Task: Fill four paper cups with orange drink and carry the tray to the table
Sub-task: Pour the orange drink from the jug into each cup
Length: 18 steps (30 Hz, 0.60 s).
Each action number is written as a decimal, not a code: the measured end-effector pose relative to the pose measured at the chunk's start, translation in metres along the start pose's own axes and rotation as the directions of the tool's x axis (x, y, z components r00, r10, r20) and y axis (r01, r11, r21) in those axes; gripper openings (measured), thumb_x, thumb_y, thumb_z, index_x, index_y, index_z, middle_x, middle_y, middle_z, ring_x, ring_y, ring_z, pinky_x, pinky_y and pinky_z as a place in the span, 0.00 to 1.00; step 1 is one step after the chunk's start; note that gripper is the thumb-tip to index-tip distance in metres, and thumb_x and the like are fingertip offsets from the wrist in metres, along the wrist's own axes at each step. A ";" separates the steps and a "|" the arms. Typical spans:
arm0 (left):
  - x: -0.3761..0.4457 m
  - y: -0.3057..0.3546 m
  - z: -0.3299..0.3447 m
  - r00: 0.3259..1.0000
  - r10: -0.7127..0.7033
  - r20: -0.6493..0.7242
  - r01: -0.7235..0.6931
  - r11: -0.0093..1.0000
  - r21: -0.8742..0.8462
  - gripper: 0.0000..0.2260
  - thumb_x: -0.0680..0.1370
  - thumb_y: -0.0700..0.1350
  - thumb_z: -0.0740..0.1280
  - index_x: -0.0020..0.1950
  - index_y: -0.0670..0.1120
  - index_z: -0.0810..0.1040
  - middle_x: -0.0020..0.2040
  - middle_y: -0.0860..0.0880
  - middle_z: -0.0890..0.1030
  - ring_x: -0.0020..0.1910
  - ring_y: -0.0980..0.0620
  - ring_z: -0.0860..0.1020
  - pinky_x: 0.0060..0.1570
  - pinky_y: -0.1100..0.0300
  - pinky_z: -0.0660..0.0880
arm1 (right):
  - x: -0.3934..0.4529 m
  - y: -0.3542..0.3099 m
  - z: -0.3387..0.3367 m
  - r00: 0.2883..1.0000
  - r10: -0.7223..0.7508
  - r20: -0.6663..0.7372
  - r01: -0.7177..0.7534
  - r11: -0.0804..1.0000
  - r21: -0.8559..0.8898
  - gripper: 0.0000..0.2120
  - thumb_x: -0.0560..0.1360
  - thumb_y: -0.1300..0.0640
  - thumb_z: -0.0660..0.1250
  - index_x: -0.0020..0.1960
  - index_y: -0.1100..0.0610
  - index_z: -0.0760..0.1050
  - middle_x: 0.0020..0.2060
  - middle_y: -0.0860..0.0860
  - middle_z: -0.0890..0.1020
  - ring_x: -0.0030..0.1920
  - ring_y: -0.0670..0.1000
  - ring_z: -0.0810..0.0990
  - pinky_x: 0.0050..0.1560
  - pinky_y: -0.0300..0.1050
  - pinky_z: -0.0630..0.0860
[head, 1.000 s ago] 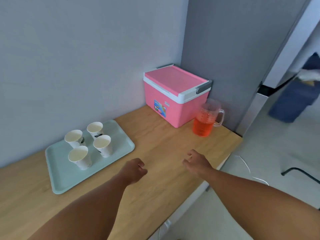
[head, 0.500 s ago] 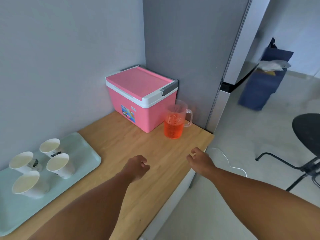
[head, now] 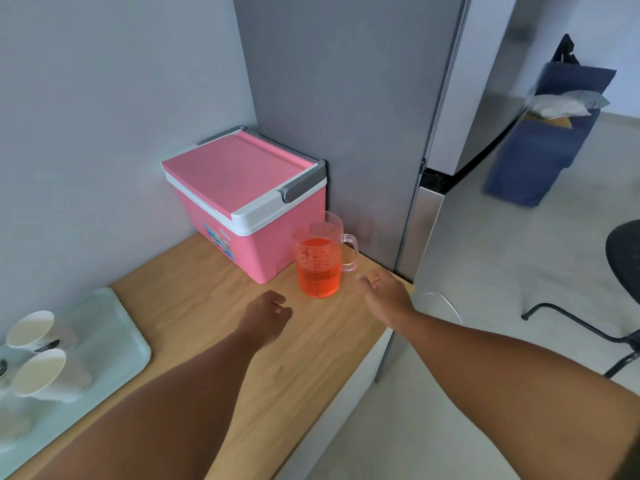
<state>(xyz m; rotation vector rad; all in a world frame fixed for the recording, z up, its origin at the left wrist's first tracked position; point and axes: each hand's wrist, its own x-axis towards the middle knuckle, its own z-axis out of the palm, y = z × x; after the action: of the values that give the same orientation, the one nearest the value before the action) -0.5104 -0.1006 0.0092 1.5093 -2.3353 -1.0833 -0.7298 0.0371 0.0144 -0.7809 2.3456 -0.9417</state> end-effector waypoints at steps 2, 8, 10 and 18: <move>0.008 0.009 0.001 0.999 -0.024 -0.032 0.023 0.998 -0.052 0.14 0.78 0.47 0.69 0.62 0.44 0.79 0.48 0.50 0.81 0.48 0.49 0.78 0.46 0.61 0.72 | 0.012 -0.004 -0.002 1.000 -0.010 -0.014 0.010 0.999 0.044 0.20 0.83 0.41 0.61 0.66 0.56 0.74 0.51 0.49 0.79 0.57 0.56 0.81 0.51 0.49 0.73; 0.027 0.032 0.003 0.984 -0.069 -0.162 0.029 0.972 -0.233 0.17 0.82 0.53 0.63 0.64 0.44 0.78 0.56 0.45 0.82 0.57 0.43 0.78 0.50 0.56 0.70 | 0.030 -0.021 0.001 0.993 -0.108 -0.036 0.113 0.980 0.164 0.32 0.77 0.30 0.55 0.76 0.45 0.70 0.70 0.51 0.77 0.66 0.54 0.78 0.66 0.56 0.76; 0.032 0.041 0.003 0.988 -0.055 -0.145 0.012 0.959 -0.282 0.18 0.83 0.54 0.60 0.64 0.44 0.78 0.55 0.47 0.81 0.56 0.44 0.77 0.52 0.55 0.71 | 0.032 -0.027 0.003 0.991 -0.130 -0.031 0.134 0.971 0.200 0.30 0.79 0.30 0.55 0.76 0.42 0.69 0.73 0.51 0.75 0.69 0.54 0.77 0.69 0.59 0.74; 0.060 0.045 0.014 0.996 0.071 -0.050 -0.087 0.845 -0.528 0.26 0.81 0.64 0.51 0.69 0.52 0.75 0.63 0.50 0.80 0.65 0.46 0.76 0.69 0.43 0.70 | 0.032 -0.052 0.004 0.995 -0.088 -0.055 0.098 0.971 0.218 0.17 0.84 0.38 0.57 0.49 0.48 0.75 0.47 0.49 0.81 0.51 0.53 0.81 0.45 0.46 0.71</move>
<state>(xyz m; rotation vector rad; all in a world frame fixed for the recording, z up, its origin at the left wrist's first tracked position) -0.5787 -0.1343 0.0133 1.1924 -1.8312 -1.5104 -0.7335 -0.0172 0.0424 -0.7921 2.2081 -1.2469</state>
